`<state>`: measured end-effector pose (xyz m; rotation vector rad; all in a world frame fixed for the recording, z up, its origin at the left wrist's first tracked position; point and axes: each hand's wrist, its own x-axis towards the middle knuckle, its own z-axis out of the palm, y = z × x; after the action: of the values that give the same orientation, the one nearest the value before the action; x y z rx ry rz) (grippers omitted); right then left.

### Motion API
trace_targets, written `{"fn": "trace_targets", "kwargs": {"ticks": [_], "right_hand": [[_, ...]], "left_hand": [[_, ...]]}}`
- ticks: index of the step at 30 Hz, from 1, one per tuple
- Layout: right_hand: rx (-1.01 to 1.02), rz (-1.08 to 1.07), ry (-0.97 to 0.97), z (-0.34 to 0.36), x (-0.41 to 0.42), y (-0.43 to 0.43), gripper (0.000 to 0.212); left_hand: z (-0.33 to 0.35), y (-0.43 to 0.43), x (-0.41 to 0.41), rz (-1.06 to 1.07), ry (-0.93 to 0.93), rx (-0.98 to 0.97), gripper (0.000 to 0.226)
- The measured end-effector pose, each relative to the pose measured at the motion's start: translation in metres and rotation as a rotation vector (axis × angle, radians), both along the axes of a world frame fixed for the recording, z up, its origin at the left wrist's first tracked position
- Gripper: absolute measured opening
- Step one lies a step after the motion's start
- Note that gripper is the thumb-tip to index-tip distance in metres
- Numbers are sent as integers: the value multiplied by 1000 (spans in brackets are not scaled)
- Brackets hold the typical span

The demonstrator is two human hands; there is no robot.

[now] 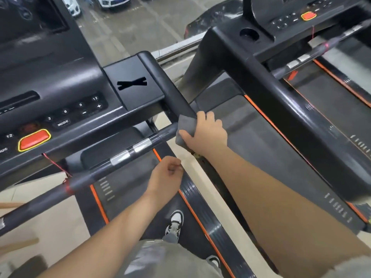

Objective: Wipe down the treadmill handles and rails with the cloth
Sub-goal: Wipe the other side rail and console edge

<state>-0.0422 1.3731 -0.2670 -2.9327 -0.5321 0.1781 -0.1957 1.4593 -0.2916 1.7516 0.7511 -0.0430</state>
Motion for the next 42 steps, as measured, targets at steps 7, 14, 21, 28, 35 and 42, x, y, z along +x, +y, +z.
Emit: {"fn": "trace_targets", "kwargs": {"ticks": [7, 14, 21, 28, 35, 42], "right_hand": [[332, -190, 147, 5, -38, -69, 56], [330, -412, 235, 0, -131, -207, 45], [479, -568, 186, -8, -216, -306, 30], [832, -875, 550, -34, -315, -412, 41], [1592, -1103, 480, 30, -350, -485, 49], [1825, -1170, 581, 63, -338, -517, 76]], "left_hand": [[-2, -14, -14, -83, 64, 23, 27], [3, -97, -27, -426, 62, -39, 23], [3, -192, -84, -626, 153, -38, 17], [7, -296, -155, -751, 262, -95, 15], [33, -398, -175, -717, 94, -198, 26], [82, -464, -145, -749, -71, -254, 33]]}}
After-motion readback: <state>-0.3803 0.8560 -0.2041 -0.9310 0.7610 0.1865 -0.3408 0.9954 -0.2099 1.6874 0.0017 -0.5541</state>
